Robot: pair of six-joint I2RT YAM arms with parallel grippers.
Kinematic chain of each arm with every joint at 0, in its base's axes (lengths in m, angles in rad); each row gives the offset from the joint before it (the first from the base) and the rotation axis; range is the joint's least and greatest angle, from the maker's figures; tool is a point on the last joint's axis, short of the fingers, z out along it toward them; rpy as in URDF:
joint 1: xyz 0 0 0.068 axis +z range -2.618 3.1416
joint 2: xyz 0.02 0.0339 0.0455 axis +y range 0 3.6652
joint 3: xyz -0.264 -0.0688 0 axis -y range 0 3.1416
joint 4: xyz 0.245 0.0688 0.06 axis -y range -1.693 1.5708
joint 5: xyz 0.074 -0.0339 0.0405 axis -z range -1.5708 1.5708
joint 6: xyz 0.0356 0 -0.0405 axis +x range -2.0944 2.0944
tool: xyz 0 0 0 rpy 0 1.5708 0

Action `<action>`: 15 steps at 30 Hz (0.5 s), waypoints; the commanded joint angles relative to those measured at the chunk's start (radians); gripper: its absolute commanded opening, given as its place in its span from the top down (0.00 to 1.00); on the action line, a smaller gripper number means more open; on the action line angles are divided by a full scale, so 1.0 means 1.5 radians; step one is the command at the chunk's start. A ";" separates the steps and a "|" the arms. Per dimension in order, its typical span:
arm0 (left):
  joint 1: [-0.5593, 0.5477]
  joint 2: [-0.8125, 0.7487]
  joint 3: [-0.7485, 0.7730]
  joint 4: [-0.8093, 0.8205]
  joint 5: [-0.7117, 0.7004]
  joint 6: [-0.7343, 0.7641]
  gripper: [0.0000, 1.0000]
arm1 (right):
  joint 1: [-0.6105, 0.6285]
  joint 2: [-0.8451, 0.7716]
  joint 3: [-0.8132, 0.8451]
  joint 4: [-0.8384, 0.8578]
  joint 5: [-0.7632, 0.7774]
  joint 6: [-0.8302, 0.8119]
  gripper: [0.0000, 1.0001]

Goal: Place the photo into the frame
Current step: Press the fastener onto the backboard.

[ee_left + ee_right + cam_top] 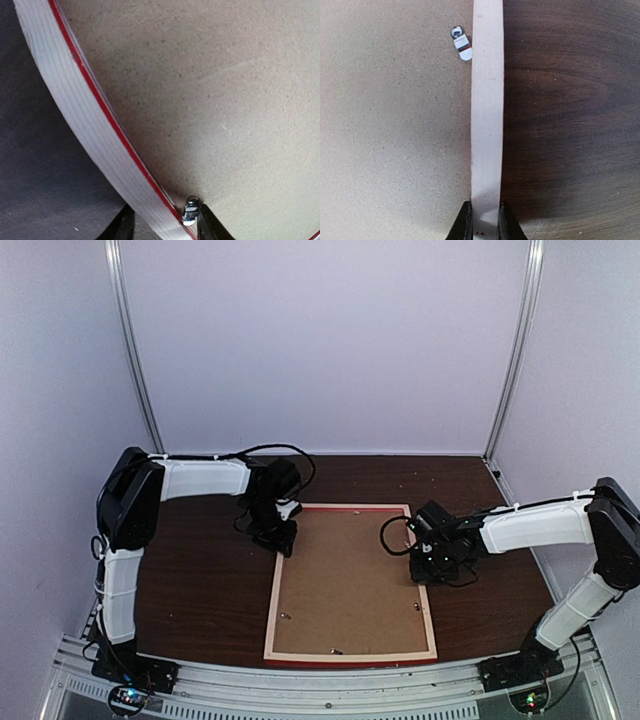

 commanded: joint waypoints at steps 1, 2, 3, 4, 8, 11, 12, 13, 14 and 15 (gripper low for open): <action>0.015 -0.036 -0.014 0.012 0.032 0.005 0.48 | 0.003 -0.024 -0.003 0.006 0.017 0.006 1.00; 0.017 -0.041 -0.013 0.015 0.037 0.004 0.44 | 0.004 -0.022 -0.003 0.007 0.016 0.007 1.00; 0.019 -0.045 -0.012 0.018 0.044 0.002 0.40 | 0.003 -0.021 -0.003 0.008 0.014 0.006 1.00; 0.022 -0.050 -0.011 0.020 0.048 0.000 0.36 | 0.004 -0.019 -0.003 0.007 0.013 0.005 1.00; 0.030 -0.060 -0.002 0.024 0.048 -0.004 0.30 | 0.004 -0.019 -0.003 0.010 0.012 0.006 1.00; 0.034 -0.057 0.008 0.025 0.035 -0.002 0.29 | 0.003 -0.019 -0.002 0.009 0.013 0.006 1.00; 0.035 -0.053 0.014 0.022 0.029 0.000 0.29 | 0.004 -0.020 -0.001 0.008 0.013 0.005 1.00; 0.036 -0.047 0.020 0.016 0.023 0.003 0.29 | 0.003 -0.020 -0.001 0.007 0.013 0.005 1.00; 0.036 -0.042 0.028 0.008 0.018 0.005 0.29 | 0.003 -0.021 -0.001 0.007 0.014 0.005 1.00; 0.036 -0.035 0.035 0.001 0.014 0.007 0.29 | 0.004 -0.021 -0.001 0.007 0.013 0.006 1.00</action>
